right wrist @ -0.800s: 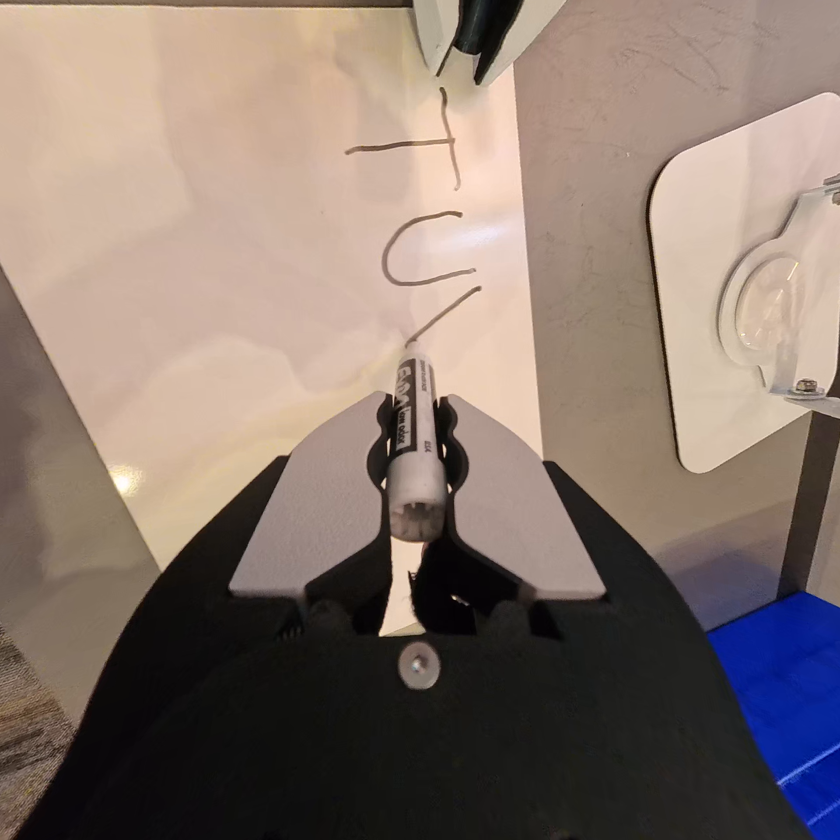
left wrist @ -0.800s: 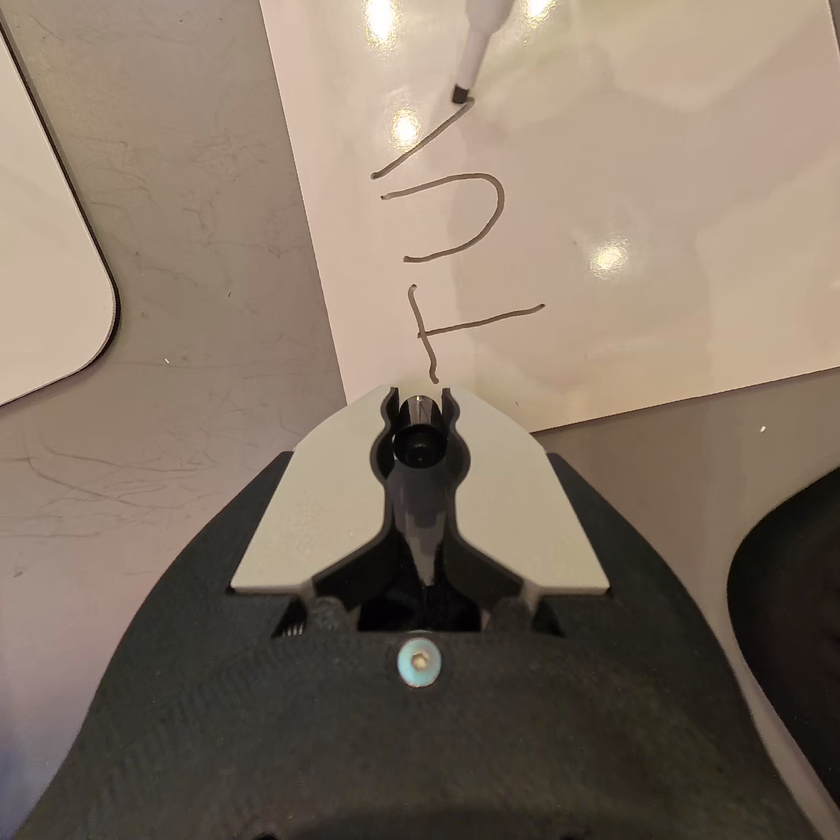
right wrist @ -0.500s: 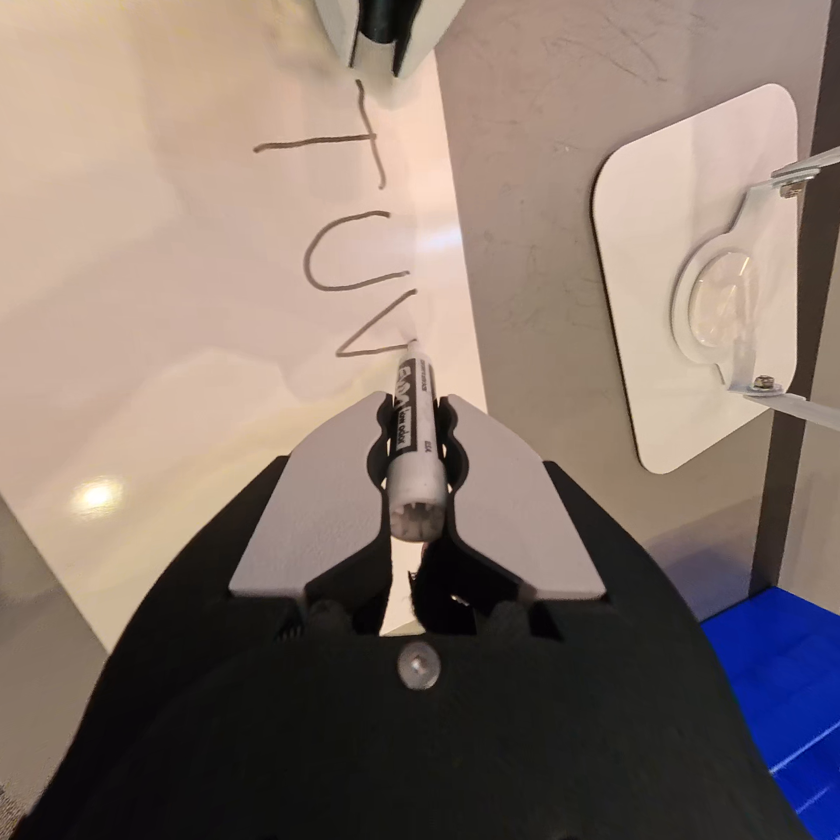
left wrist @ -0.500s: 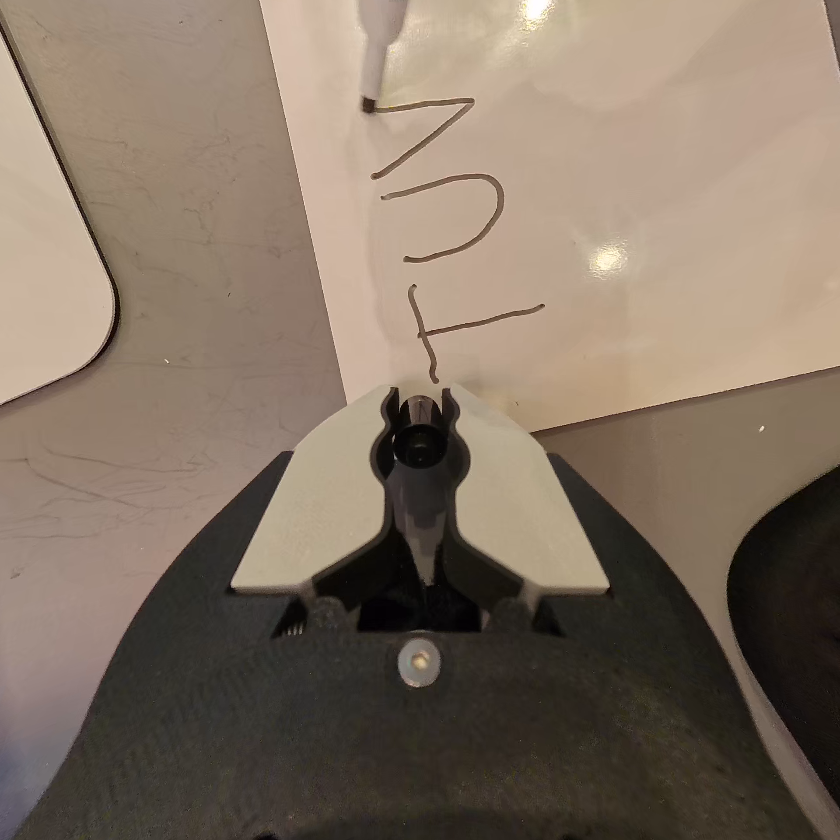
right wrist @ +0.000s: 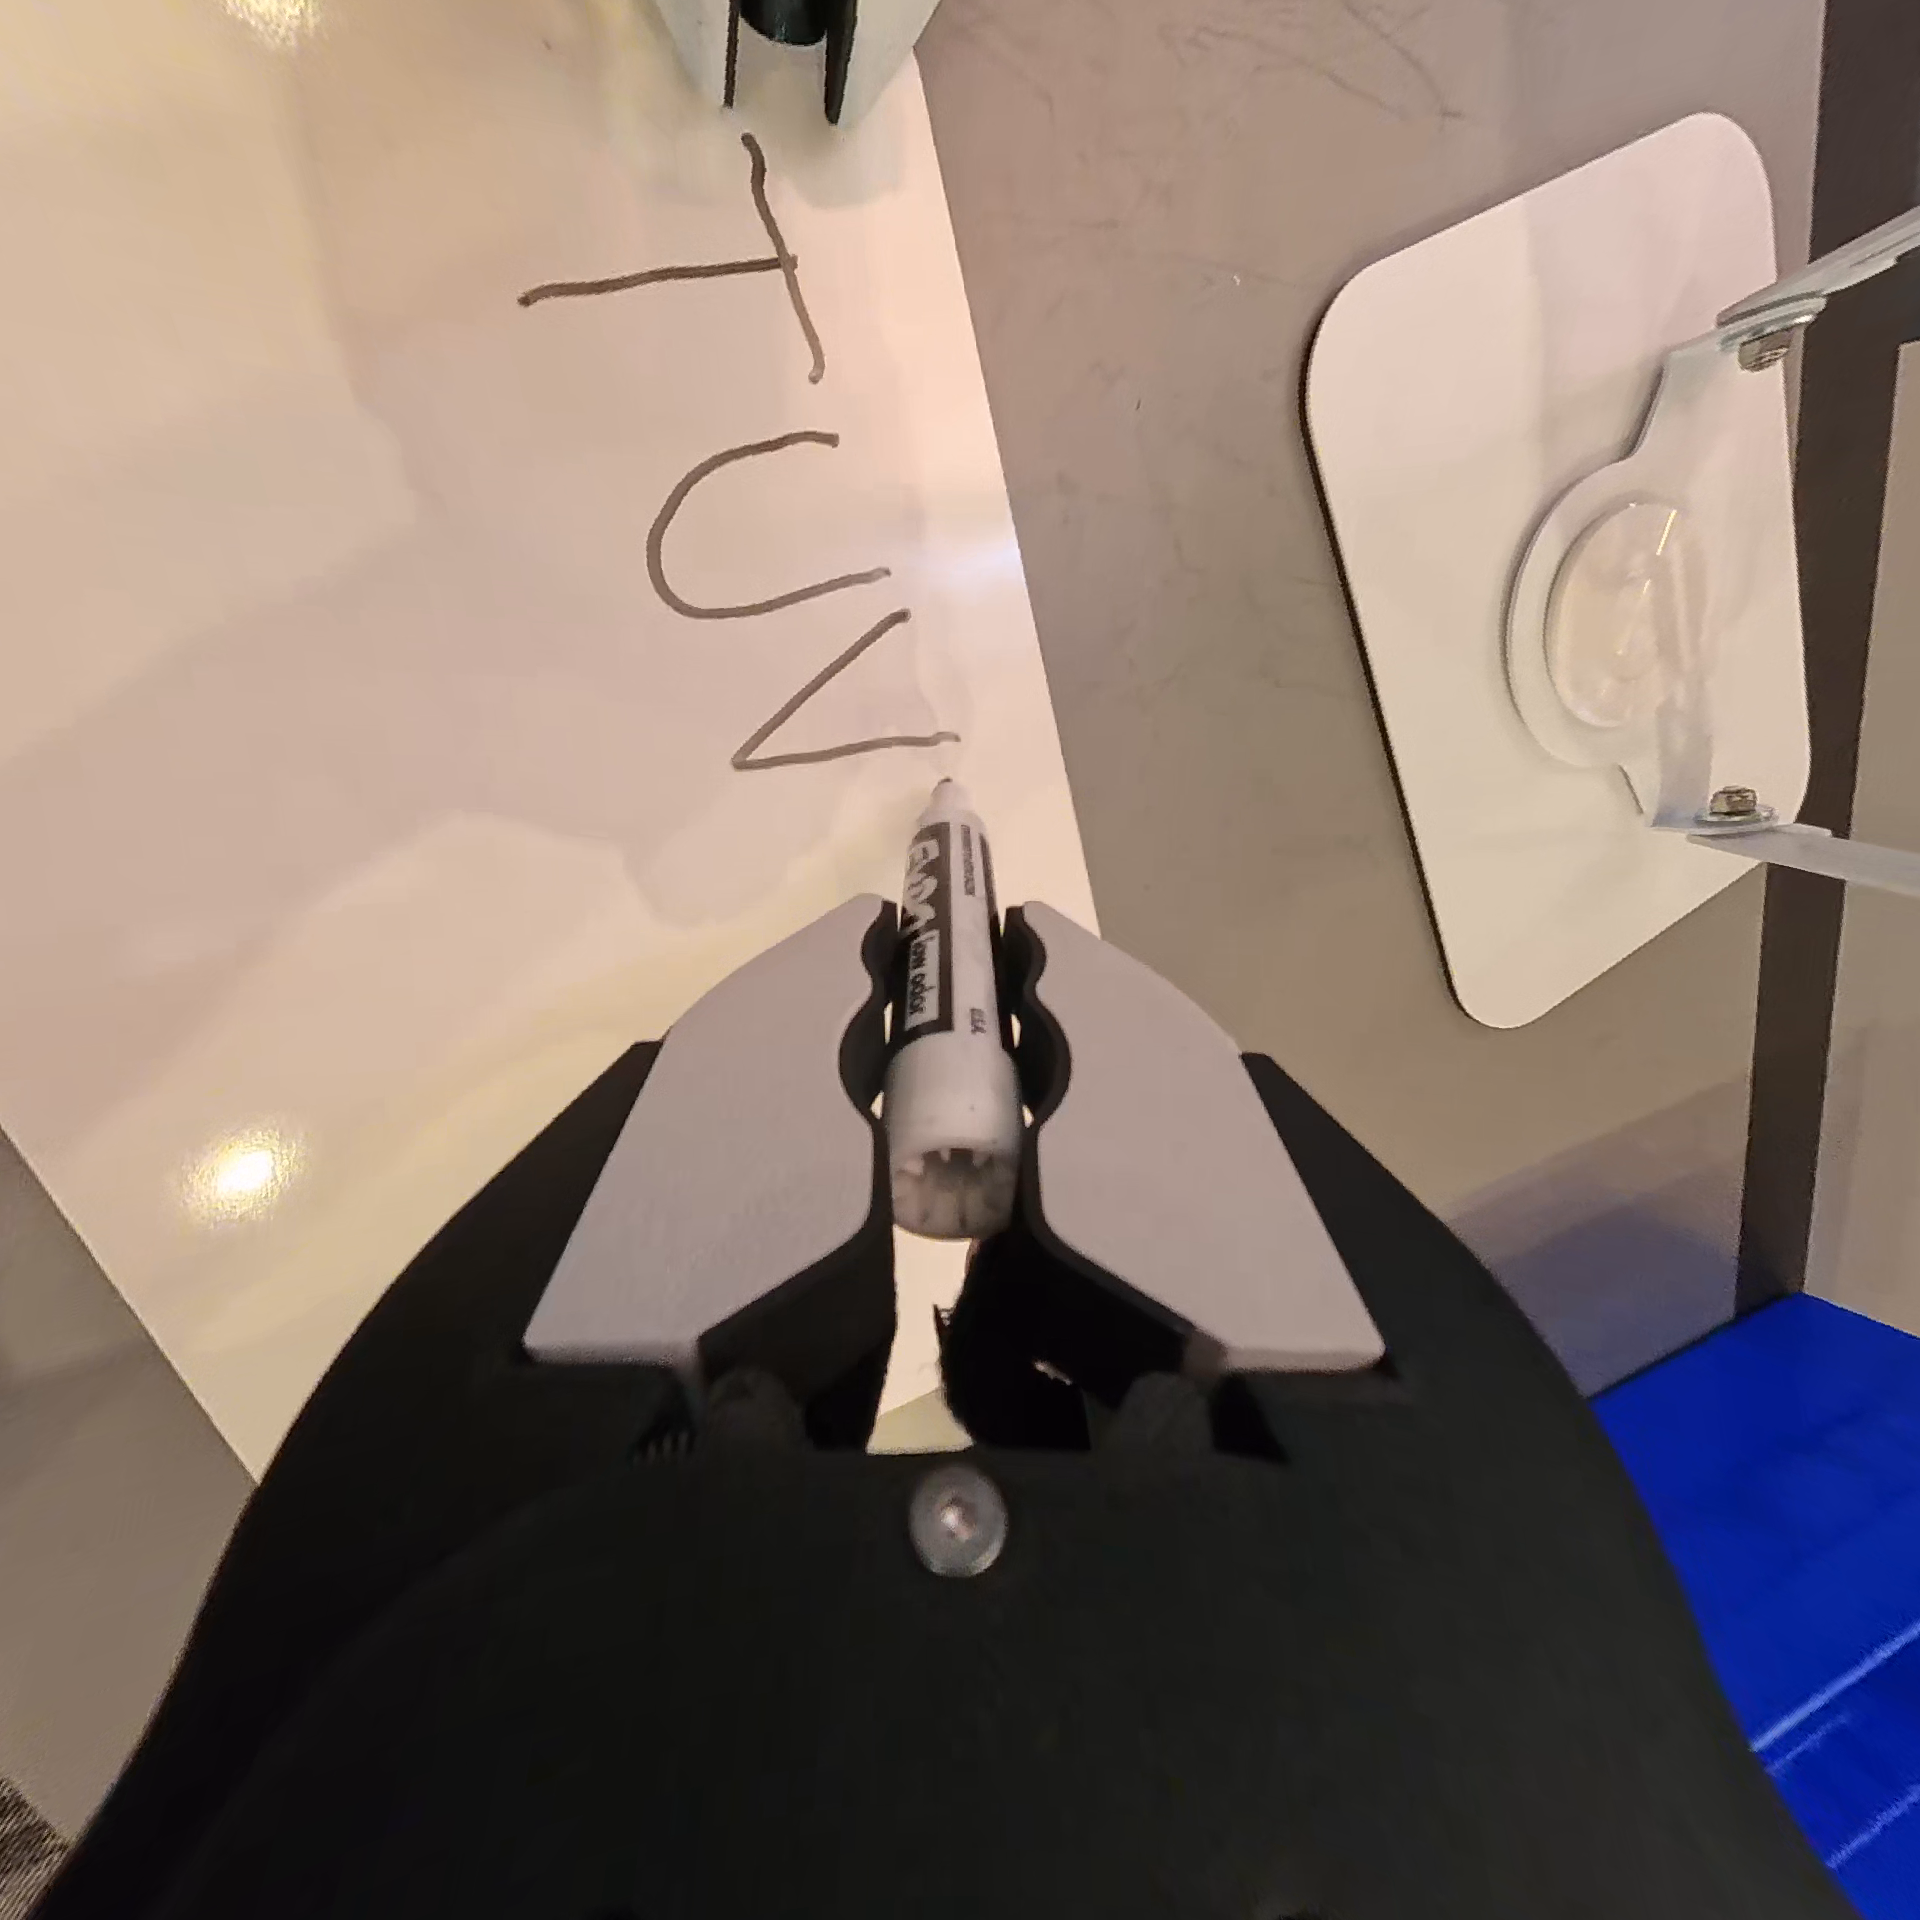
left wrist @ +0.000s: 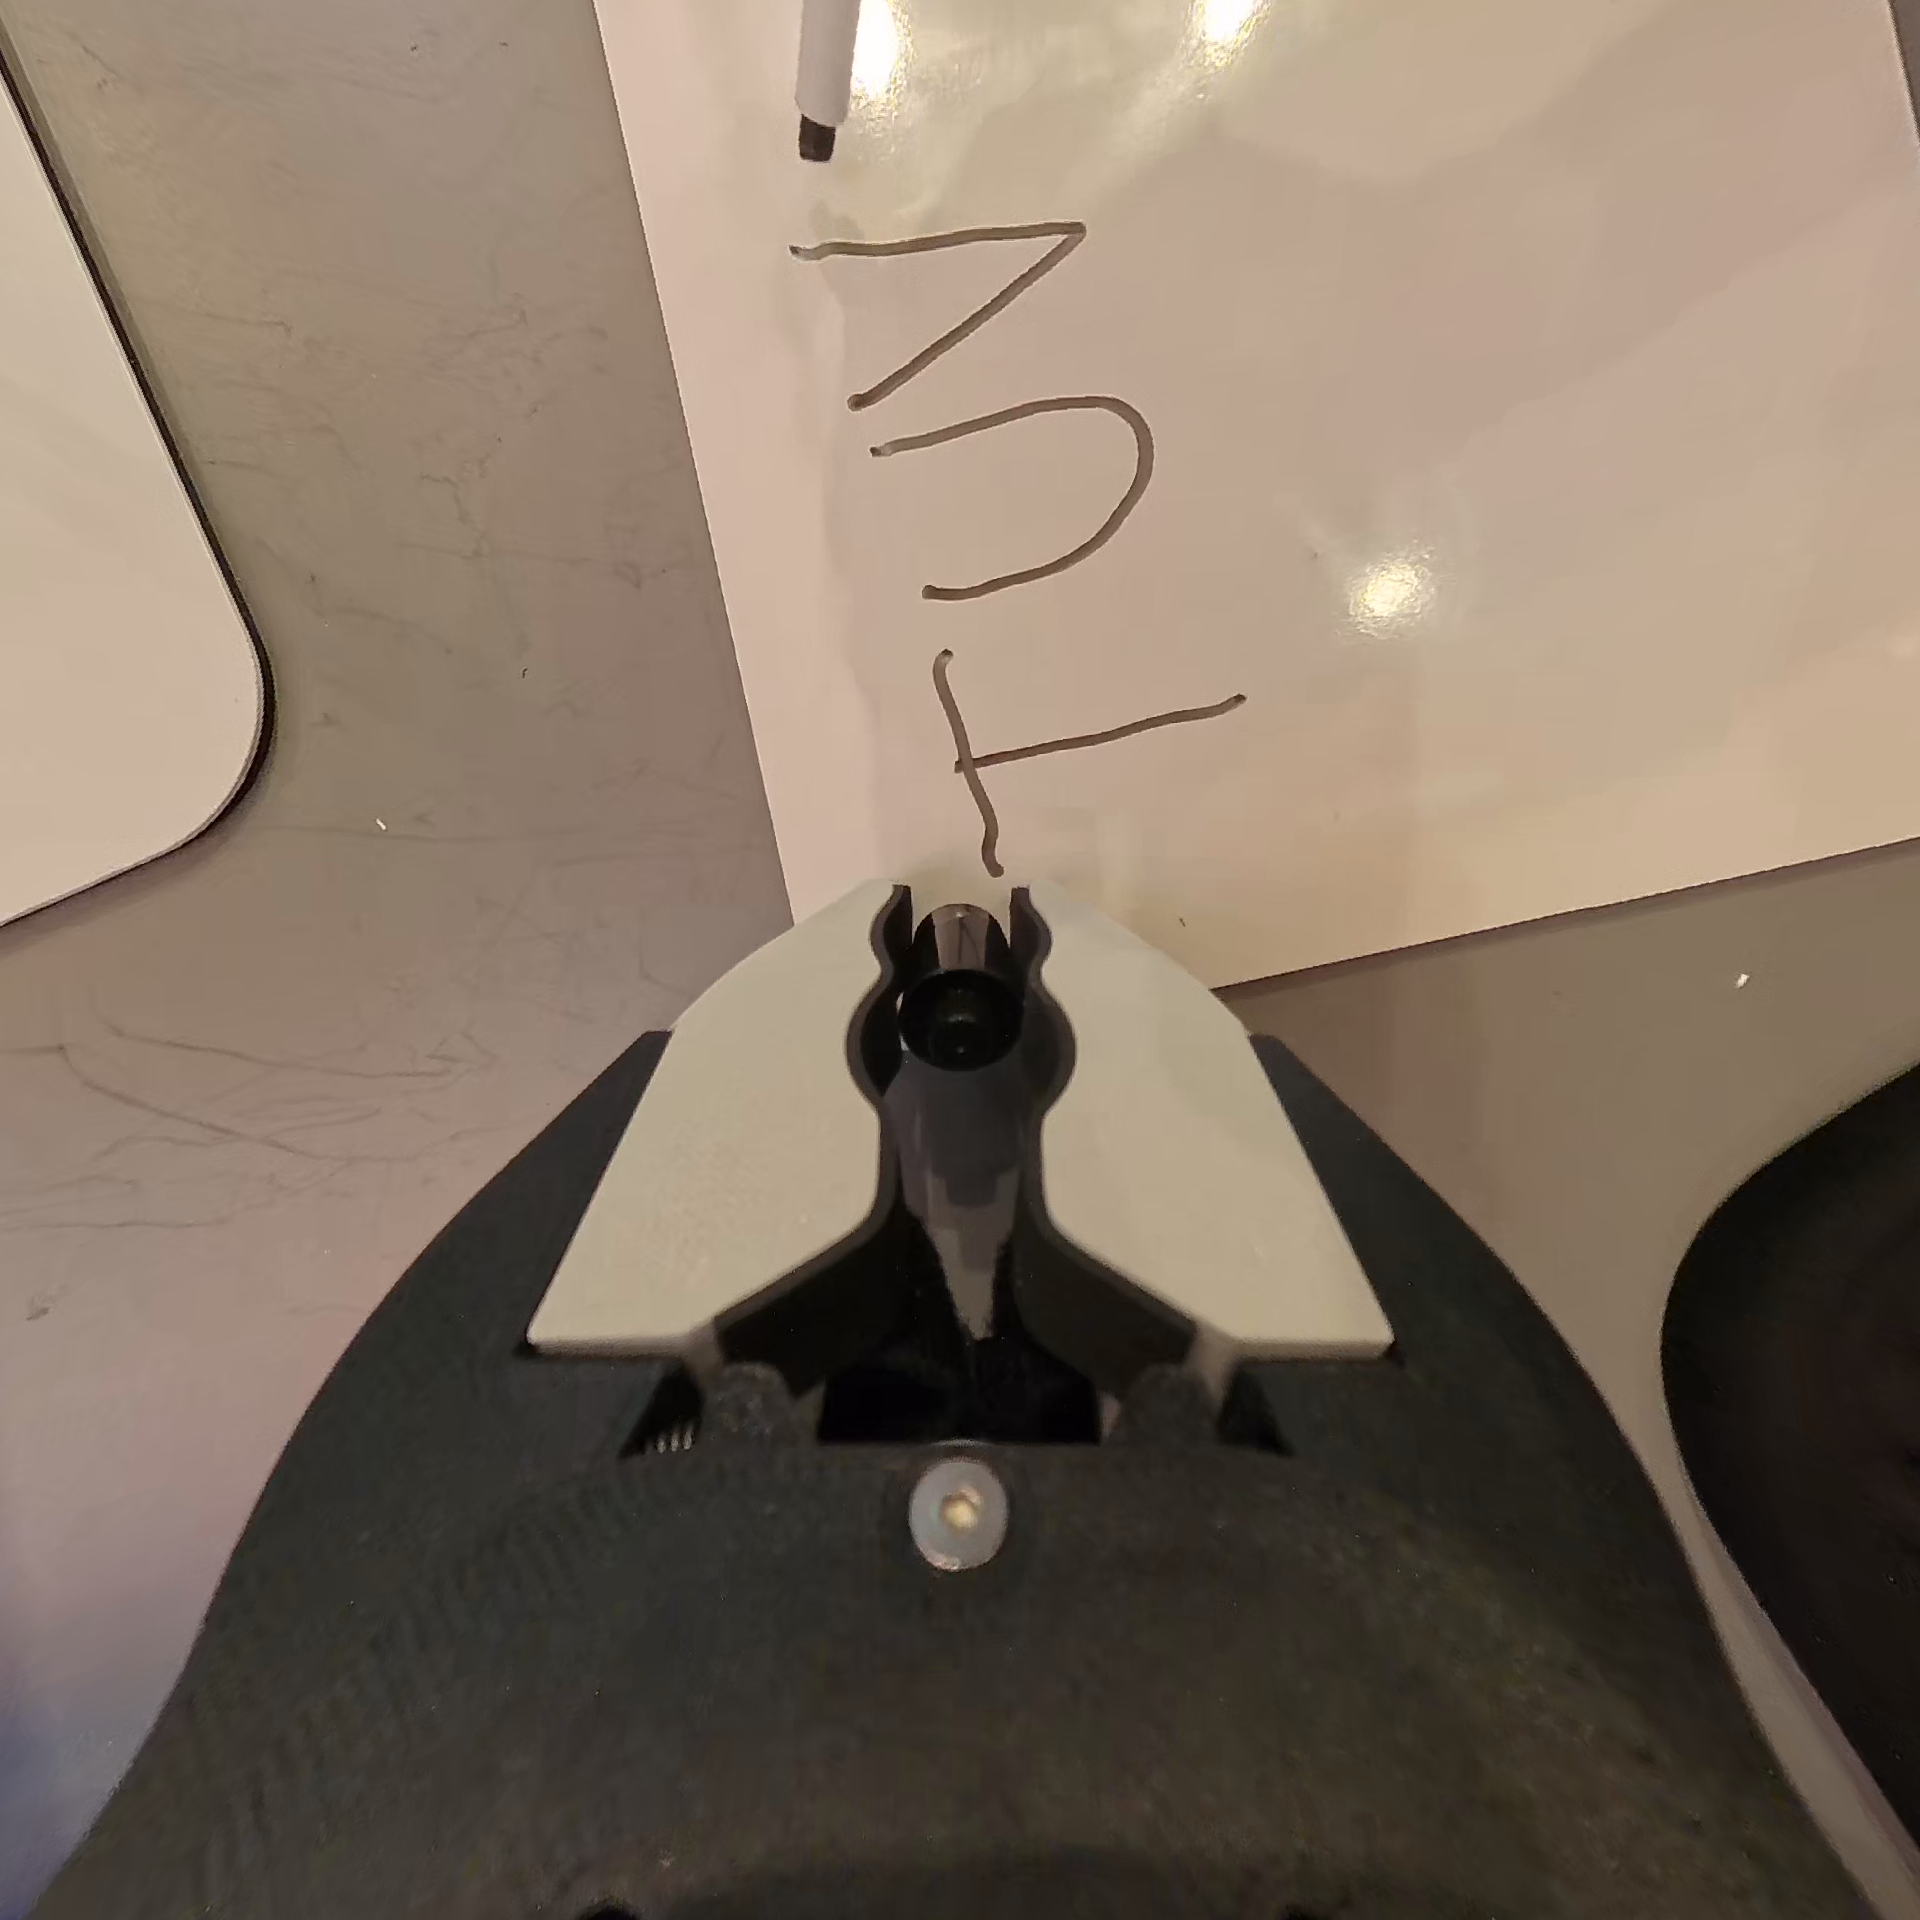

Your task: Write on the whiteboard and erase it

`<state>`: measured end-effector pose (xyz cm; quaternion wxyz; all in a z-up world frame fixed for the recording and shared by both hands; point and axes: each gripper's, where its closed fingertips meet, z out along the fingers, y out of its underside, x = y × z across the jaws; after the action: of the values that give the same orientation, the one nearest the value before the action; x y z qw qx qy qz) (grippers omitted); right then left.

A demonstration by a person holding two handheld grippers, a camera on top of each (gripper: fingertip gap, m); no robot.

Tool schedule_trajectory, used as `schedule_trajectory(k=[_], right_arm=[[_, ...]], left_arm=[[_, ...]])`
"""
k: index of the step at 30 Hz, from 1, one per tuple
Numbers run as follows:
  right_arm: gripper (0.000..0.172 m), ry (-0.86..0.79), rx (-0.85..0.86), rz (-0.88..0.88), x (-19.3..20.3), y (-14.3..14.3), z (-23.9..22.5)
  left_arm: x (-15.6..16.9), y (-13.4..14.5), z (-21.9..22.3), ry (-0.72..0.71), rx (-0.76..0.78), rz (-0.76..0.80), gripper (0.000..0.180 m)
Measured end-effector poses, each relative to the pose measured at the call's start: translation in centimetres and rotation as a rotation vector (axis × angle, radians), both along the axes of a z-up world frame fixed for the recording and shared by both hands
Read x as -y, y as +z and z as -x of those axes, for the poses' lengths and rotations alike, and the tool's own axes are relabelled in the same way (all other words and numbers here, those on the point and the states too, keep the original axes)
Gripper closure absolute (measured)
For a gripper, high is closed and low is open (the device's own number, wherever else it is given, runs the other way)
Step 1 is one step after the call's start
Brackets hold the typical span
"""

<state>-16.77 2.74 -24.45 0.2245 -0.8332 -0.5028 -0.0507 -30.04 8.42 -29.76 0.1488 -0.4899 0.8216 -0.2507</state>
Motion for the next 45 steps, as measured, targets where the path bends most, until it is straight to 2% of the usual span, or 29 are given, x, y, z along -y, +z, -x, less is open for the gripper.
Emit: schedule_trajectory(k=[1, 10, 24, 39, 45], right_arm=[[0.151, 0.000, 0.001, 0.002, 0.0, -0.1, 0.0], [0.151, 0.014, 0.026, 0.020, 0.2, -0.4, 0.1], [0.151, 0.004, 0.041, 0.055, 4.1, -0.4, -0.2], [0.151, -0.008, 0.046, 0.026, 0.6, -0.4, -1.4], [0.151, -0.007, 0.054, 0.040, 1.5, -0.4, -1.6]], left_arm=[[0.0, 0.0, 0.0, 0.000, 0.000, -0.001, 0.162], [0.0, 0.0, 0.0, 0.000, 0.000, -0.001, 0.162], [0.0, 0.0, 0.0, 0.000, -0.001, -0.004, 0.162], [0.0, 0.0, 0.0, 0.000, 0.001, 0.001, 0.162], [0.0, 0.0, 0.0, 0.000, 0.001, 0.002, 0.162]])
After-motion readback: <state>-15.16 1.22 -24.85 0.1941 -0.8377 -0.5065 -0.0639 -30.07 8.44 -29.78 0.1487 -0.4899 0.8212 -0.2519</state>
